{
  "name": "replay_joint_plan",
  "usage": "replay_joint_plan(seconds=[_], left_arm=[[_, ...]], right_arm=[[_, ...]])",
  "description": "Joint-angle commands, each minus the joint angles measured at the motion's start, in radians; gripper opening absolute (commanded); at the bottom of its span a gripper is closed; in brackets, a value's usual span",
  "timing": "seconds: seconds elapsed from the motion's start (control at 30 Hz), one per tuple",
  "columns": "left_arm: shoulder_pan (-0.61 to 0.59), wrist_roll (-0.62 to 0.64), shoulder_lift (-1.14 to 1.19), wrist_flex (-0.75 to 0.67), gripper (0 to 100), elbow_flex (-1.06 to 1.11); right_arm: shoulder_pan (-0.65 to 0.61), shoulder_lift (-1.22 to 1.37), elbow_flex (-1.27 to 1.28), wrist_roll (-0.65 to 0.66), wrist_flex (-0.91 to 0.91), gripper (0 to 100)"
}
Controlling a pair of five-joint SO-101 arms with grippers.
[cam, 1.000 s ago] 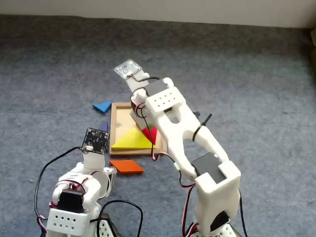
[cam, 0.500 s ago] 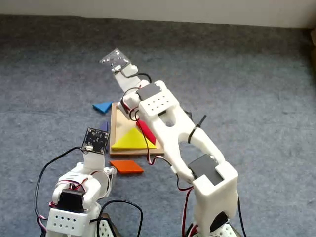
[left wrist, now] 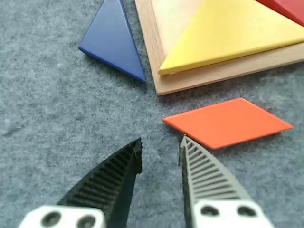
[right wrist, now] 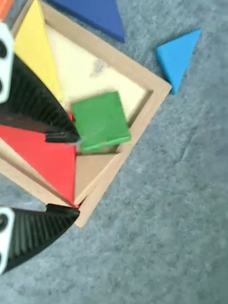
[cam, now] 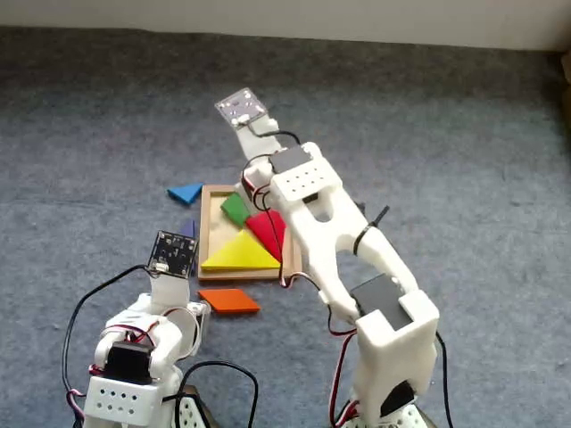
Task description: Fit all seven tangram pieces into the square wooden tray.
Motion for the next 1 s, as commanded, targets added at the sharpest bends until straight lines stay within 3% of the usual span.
replay_joint_plan(seconds=[0.0,0.2,0.37,0.5,0.77,0.97], left_arm=[[0.016,0.006,-0.036,0.003,15,0.019],[0.016,0.006,-0.036,0.003,15,0.019],[0.016,0.006,-0.036,0.003,15,0.019],[0.016,0.006,-0.036,0.003,15,0.019],[0.016,0.006,-0.036,0.003,15,0.019],[0.016,0.006,-0.036,0.003,15,0.019]], right_arm=[[0.022,-0.154,-0.110,-0.009,0.185,20.6],[0.064,-0.367,-0.119,-0.009,0.415,15.6],[0.156,-0.536,0.061,0.009,0.440,1.9],[0.228,-0.665,0.265,0.115,0.437,0.6],[0.400,-0.914,0.693,0.069,0.234,0.6],[0.460,-1.040,0.993,0.069,0.079,0.6]])
